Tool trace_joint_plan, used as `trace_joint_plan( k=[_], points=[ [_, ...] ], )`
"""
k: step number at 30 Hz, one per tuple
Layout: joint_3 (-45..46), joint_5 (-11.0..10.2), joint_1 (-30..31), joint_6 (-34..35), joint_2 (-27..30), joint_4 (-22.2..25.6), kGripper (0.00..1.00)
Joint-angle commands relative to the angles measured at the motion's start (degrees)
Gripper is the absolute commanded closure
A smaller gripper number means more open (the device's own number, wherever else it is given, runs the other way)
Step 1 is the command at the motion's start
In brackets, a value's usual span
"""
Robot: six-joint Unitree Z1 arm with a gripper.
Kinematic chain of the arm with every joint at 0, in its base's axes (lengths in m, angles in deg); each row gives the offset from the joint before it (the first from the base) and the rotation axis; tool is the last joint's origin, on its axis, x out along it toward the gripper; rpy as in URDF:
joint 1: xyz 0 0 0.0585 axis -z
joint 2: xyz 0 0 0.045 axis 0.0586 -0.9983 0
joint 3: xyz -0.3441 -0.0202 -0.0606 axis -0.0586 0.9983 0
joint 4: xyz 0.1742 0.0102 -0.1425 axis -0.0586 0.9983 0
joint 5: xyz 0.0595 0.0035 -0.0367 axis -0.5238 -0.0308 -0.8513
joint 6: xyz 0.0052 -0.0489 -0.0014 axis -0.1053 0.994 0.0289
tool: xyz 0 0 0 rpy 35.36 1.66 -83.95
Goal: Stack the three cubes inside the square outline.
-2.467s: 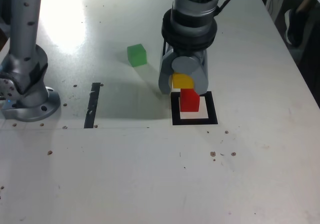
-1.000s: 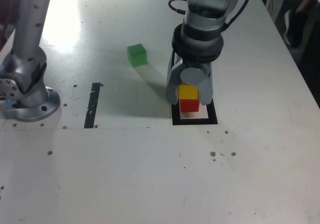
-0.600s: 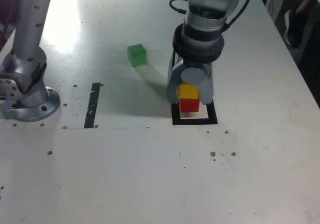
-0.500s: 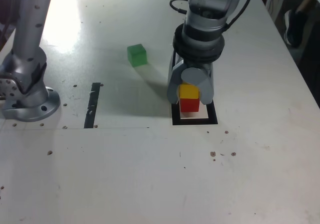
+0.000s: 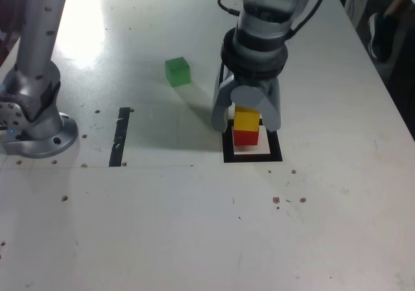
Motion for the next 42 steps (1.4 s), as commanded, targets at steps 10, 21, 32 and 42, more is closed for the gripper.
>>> trace_joint_plan(
  k=[10, 21, 32, 42],
  points=[
    [5.7, -7.2, -6.6, -1.4, 18.9, 7.9, 0.01],
    [19.3, -5.9, -27.6, 0.2, 22.1, 1.6, 0.01],
    [25.9, -3.4, -33.1, -0.7, 16.0, -10.3, 0.0],
    [24.8, -4.6, -37.4, -4.9, 10.3, -14.8, 0.02]
  ],
)
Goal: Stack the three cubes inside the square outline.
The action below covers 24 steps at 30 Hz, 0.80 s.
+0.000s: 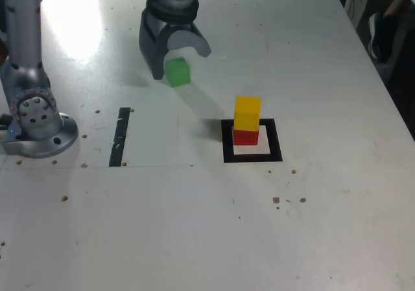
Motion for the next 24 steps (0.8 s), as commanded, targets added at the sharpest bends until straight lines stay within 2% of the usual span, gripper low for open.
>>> trace_joint_plan(
  k=[1, 6, 12, 18, 24],
  points=[
    [-0.7, -0.1, -0.3, -0.5, -1.0, 0.5, 0.03],
    [-2.3, 1.0, -0.6, -1.7, -3.1, 3.0, 0.14],
    [-2.9, 2.7, -0.6, -3.2, -4.1, 2.9, 0.23],
    [-2.3, 2.8, -0.8, -3.7, -4.4, 0.3, 0.52],
    [-1.3, 3.4, -1.3, -4.7, -4.3, -1.6, 0.61]
  ],
)
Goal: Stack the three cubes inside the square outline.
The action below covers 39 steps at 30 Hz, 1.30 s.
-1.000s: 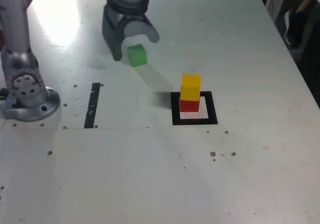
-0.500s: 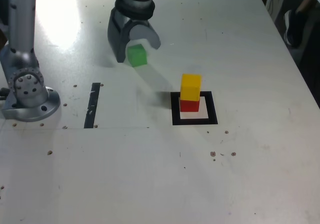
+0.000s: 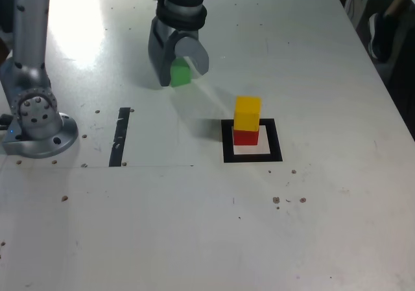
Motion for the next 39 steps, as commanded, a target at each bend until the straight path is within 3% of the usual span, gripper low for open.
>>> trace_joint_plan(
  k=[1, 9, 20, 25, 33, 36, 39],
  points=[
    [0.2, 0.3, -0.2, -0.4, 0.0, -0.2, 0.63],
    [0.3, 0.5, -0.2, -0.8, 1.8, -1.6, 0.82],
    [-1.1, 0.3, 2.0, -0.5, 4.7, 0.5, 0.83],
    [-4.2, -1.0, 5.7, 0.4, 8.1, 4.8, 0.85],
    [-20.9, -6.5, 20.4, 0.6, 12.1, 18.2, 0.87],
    [-26.1, -6.4, 25.0, 0.2, 11.2, 22.6, 0.86],
    [-28.4, -4.7, 28.3, 0.3, 9.5, 24.8, 0.86]
  ],
)
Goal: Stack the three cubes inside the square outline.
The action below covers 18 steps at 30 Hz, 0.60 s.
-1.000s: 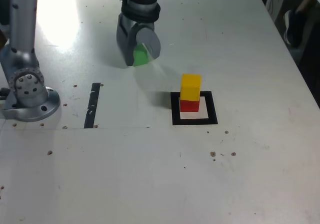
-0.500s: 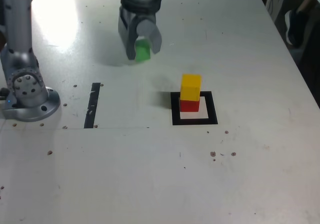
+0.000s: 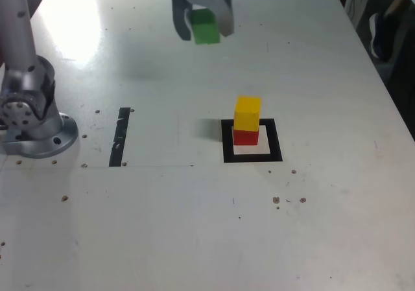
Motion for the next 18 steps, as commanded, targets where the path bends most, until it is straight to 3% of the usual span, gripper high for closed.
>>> trace_joint_plan(
  k=[1, 9, 18],
  points=[
    [-2.0, 1.0, 1.4, 0.2, -1.6, 0.6, 0.86],
    [-7.2, 2.8, 8.8, 2.0, -6.8, 1.3, 0.87],
    [-9.0, 6.0, 10.3, 3.4, -13.3, 1.4, 0.86]
  ],
)
